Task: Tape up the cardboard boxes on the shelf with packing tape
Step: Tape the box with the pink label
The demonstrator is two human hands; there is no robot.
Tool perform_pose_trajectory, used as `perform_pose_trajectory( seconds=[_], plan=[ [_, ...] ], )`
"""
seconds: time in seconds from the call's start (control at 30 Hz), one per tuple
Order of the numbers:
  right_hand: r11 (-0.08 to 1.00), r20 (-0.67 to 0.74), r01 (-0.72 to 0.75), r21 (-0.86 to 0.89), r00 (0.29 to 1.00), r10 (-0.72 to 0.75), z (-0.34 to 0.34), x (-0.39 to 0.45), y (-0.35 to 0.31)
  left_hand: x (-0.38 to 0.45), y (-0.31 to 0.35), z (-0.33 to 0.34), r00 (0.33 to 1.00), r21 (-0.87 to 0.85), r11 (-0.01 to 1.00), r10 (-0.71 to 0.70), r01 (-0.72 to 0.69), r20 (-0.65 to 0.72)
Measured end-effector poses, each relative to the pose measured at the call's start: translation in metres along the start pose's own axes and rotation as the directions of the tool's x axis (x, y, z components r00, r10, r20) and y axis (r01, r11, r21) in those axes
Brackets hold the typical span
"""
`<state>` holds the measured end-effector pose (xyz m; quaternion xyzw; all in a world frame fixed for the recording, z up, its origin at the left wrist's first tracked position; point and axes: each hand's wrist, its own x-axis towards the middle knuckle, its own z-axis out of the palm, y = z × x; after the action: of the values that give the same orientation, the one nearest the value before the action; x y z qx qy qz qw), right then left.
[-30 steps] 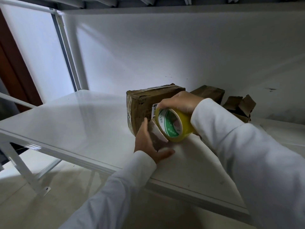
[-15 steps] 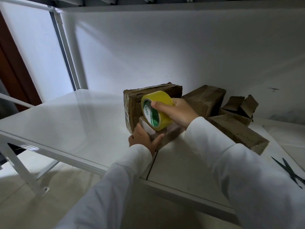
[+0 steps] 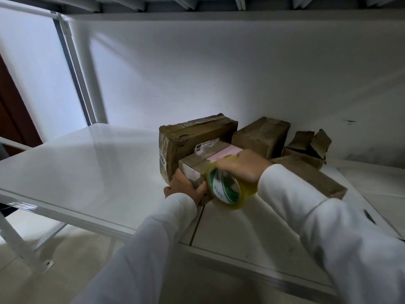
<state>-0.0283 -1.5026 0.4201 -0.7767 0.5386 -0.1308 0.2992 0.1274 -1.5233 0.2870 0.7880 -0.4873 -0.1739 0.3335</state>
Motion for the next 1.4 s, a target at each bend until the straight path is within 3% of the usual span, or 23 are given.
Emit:
perform_pose_trajectory(
  seconds=[0.33,0.47,0.57,0.63,0.73,0.8,1.27,1.4],
  plan=[
    [0.996,0.001,-0.017,0.089,1.0,0.017,0.028,0.0,0.025,0.002,0.005,-0.018,0.987,-0.039,0.999,0.042,-0.037,0.157],
    [0.982,-0.109,-0.06,0.177,0.991,0.08,0.038,0.006,0.028,0.001,0.02,-0.051,0.95,-0.054,0.998,-0.014,0.033,0.312],
    [0.988,0.001,-0.022,0.153,1.0,0.022,0.04,0.009,0.028,0.013,0.038,-0.07,0.991,-0.147,0.988,0.073,-0.056,0.112],
    [0.978,-0.02,-0.043,0.204,0.999,0.048,0.042,0.011,0.031,0.015,0.053,-0.072,0.984,-0.069,0.984,0.169,-0.165,0.061],
    [0.971,-0.048,-0.086,0.224,0.994,0.099,0.048,0.017,0.036,0.01,0.066,-0.06,0.957,0.15,0.972,0.139,-0.181,0.253],
    [0.982,-0.041,-0.089,0.165,0.994,0.097,0.05,0.021,0.039,0.008,0.067,-0.051,0.962,0.281,0.945,0.095,-0.167,0.254],
    [0.986,-0.086,-0.137,0.096,0.986,0.146,0.049,0.024,0.036,0.006,0.072,-0.053,0.966,0.474,0.866,0.038,-0.159,0.255],
    [0.989,-0.025,-0.142,0.042,0.989,0.143,0.046,0.017,0.043,0.011,0.07,-0.052,0.964,0.463,0.869,0.057,-0.176,0.26]
  ],
)
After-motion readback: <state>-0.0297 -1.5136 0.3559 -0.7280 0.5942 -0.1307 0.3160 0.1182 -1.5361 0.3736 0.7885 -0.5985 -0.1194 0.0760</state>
